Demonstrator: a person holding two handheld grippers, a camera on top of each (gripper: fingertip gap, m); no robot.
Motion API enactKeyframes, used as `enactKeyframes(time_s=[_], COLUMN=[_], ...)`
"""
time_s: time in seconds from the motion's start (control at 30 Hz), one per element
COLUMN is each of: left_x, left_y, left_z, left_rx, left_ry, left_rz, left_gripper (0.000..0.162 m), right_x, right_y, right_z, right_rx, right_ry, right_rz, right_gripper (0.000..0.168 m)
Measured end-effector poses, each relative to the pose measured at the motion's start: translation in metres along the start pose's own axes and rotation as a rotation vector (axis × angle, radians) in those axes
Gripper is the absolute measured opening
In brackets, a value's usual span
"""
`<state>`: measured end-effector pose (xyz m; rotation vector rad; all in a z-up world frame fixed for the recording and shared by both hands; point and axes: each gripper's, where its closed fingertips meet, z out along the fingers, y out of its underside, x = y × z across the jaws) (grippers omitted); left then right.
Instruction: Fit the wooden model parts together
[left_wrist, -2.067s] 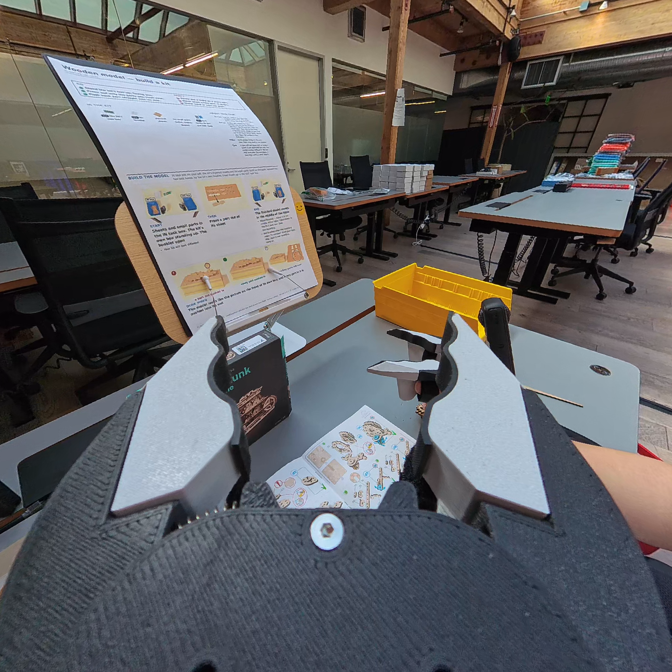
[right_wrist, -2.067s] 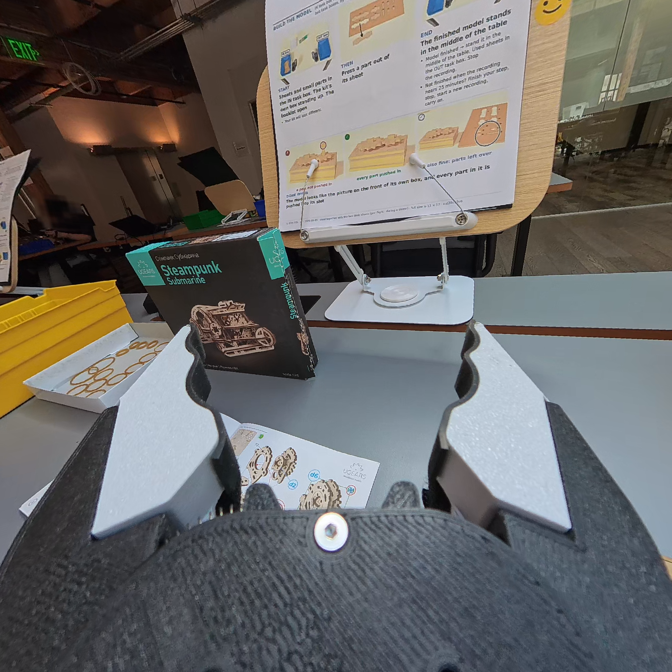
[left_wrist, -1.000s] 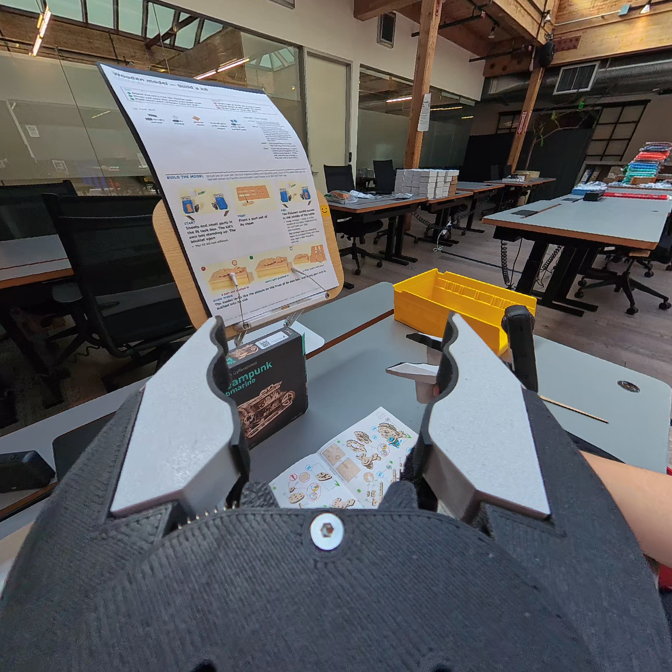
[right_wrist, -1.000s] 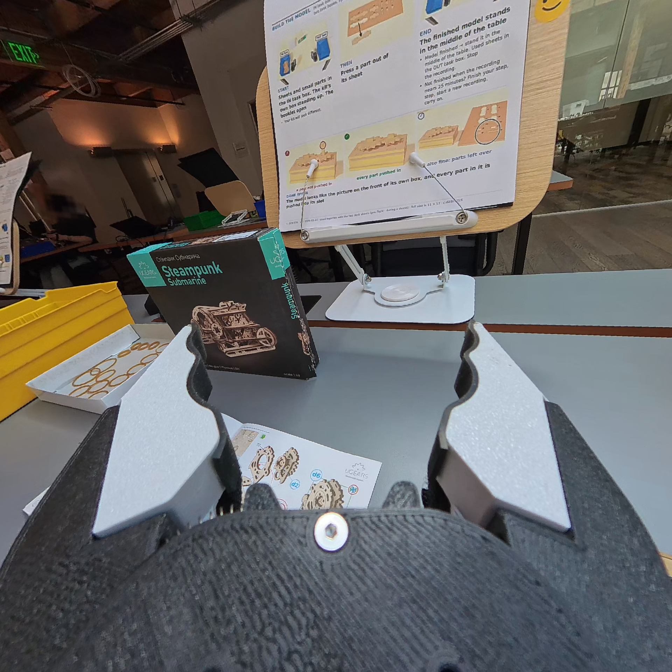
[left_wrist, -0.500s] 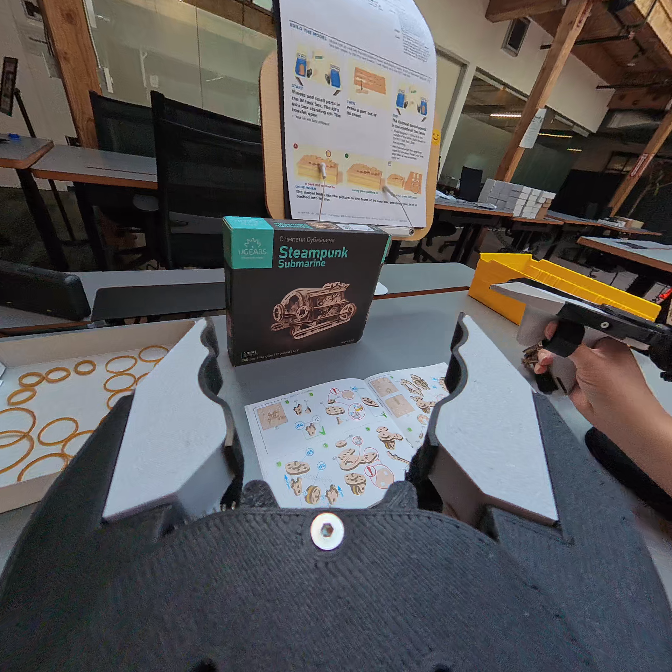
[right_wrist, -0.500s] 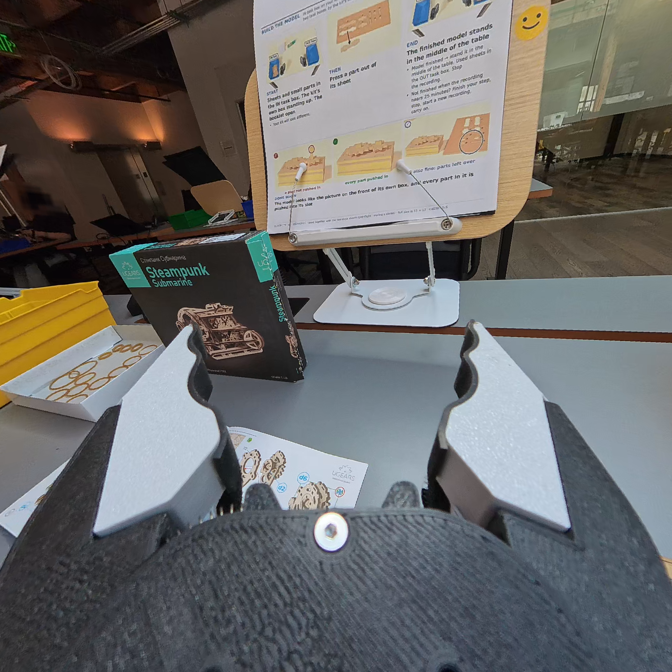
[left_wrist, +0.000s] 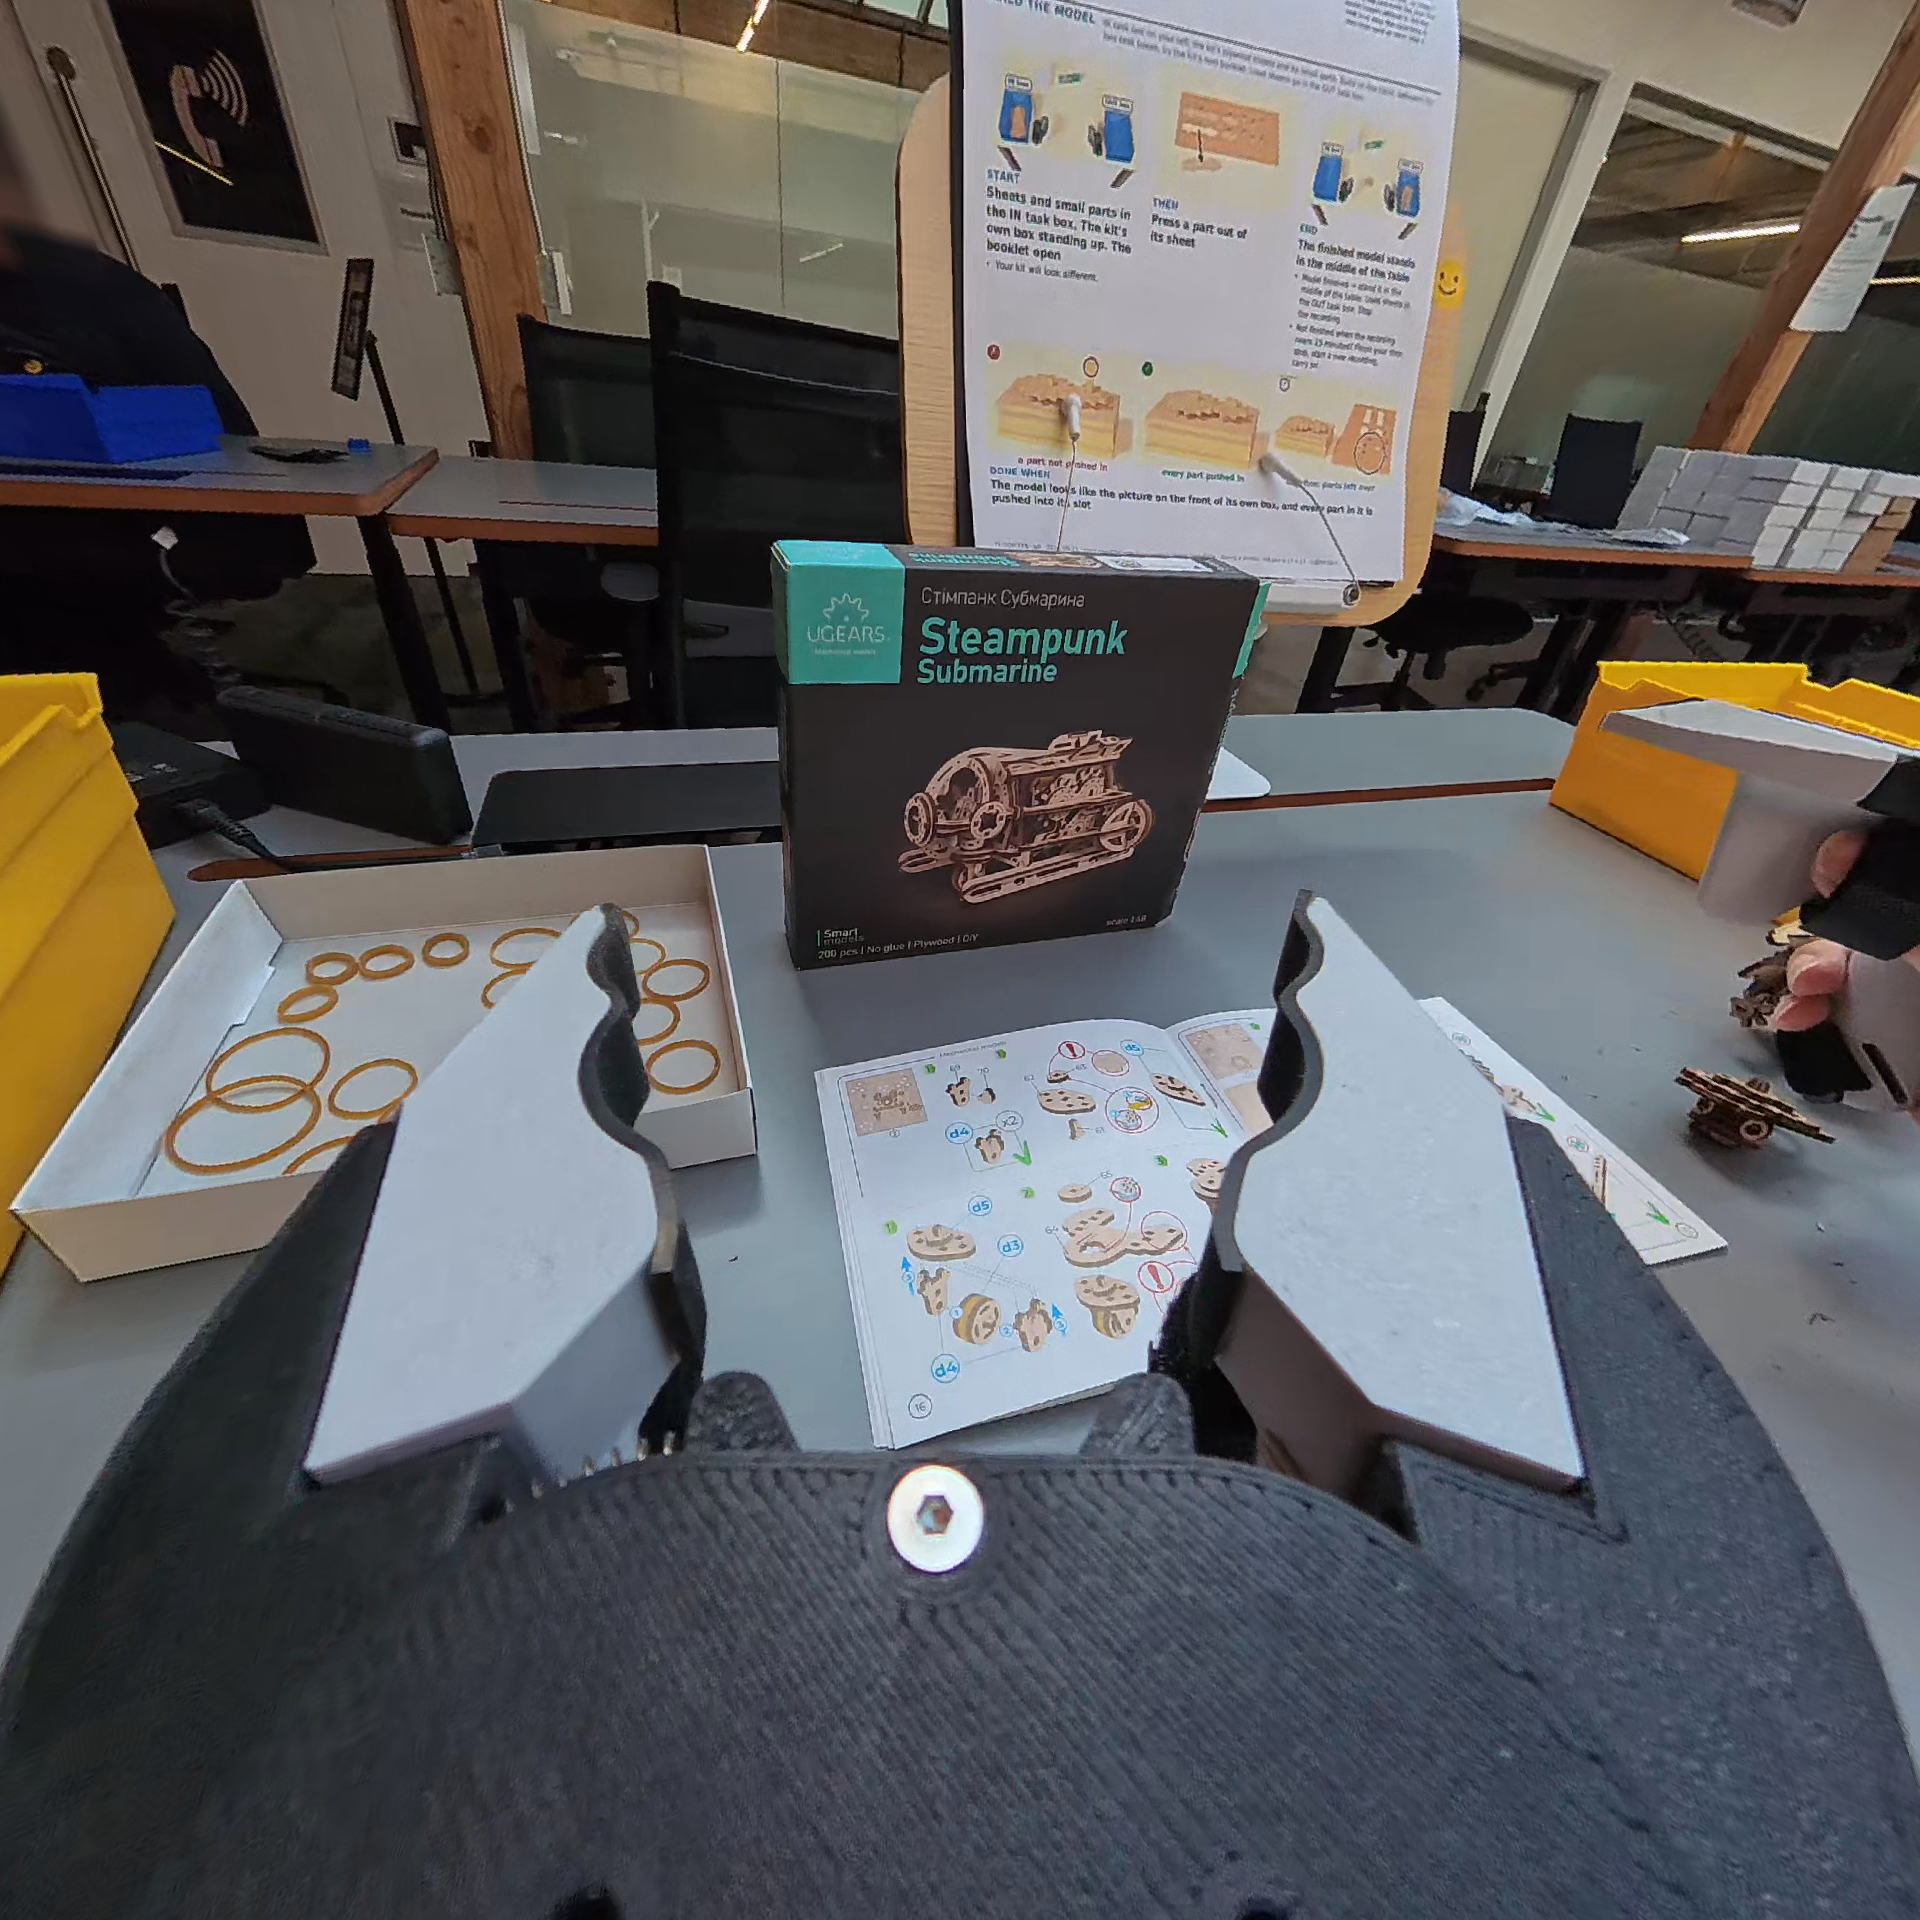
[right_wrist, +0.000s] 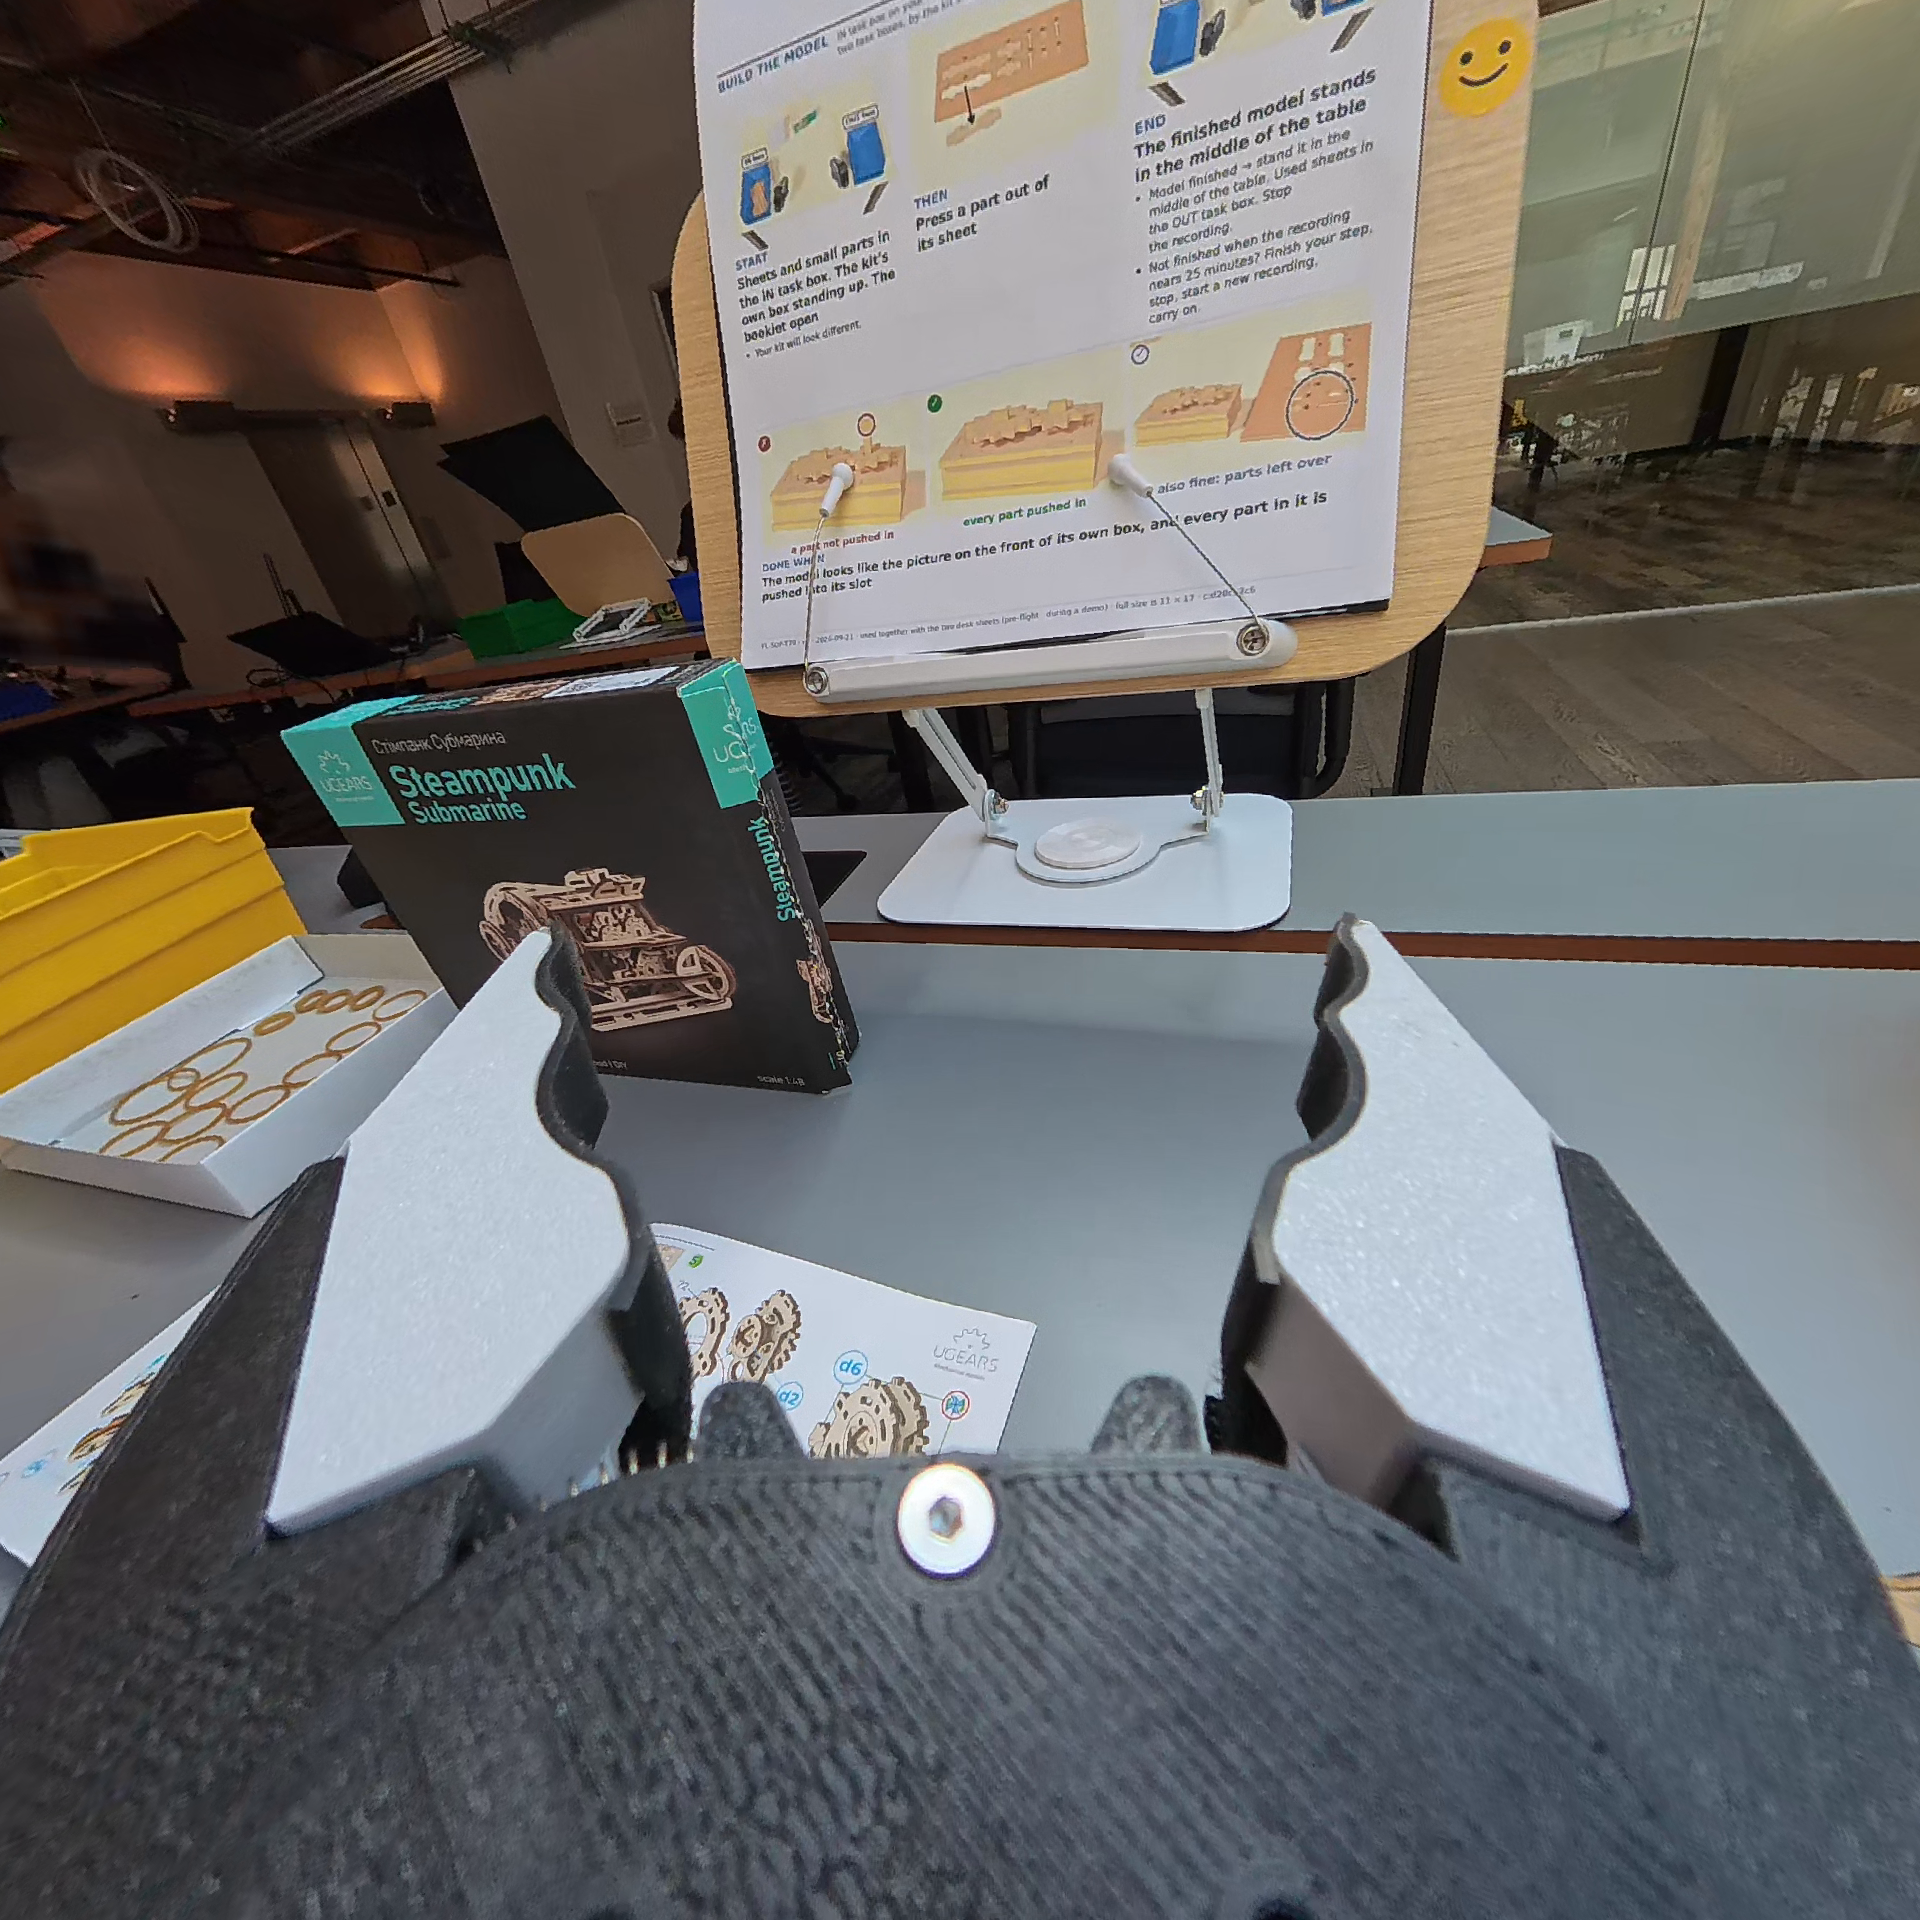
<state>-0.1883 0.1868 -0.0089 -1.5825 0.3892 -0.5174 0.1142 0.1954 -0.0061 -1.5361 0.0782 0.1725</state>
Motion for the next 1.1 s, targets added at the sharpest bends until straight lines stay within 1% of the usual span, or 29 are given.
enactKeyframes(time_s=[0.17,0.43,0.67,0.83,0.93,1.1], left_x=[-0.003,0.0,0.016,0.021,0.023,0.024], left_y=[0.0,0.005,0.023,0.031,0.028,0.005], left_z=[0.0,0.002,0.005,0.004,0.003,-0.004], left_rx=[0.01,-0.004,-0.078,-0.107,-0.082,0.056], left_ry=[-0.032,-0.027,0.027,0.027,0.041,0.038], left_rz=[0.03,0.033,-0.006,-0.018,-0.021,0.027], left_gripper=[0.121,0.121,0.122,0.122,0.122,0.121], right_x=[0.0,0.0,0.0,0.0,0.0,0.001], right_y=[0.0,-0.001,0.0,-0.001,0.0,-0.001], right_z=[0.0,0.0,0.0,0.0,0.0,0.0], right_rx=[-0.001,0.001,-0.001,0.002,-0.002,0.003], right_ry=[-0.001,-0.001,-0.002,-0.001,-0.003,-0.002], right_rz=[0.003,0.007,0.008,0.008,0.011,0.014], right_gripper=[0.137,0.137,0.137,0.136,0.136,0.136])
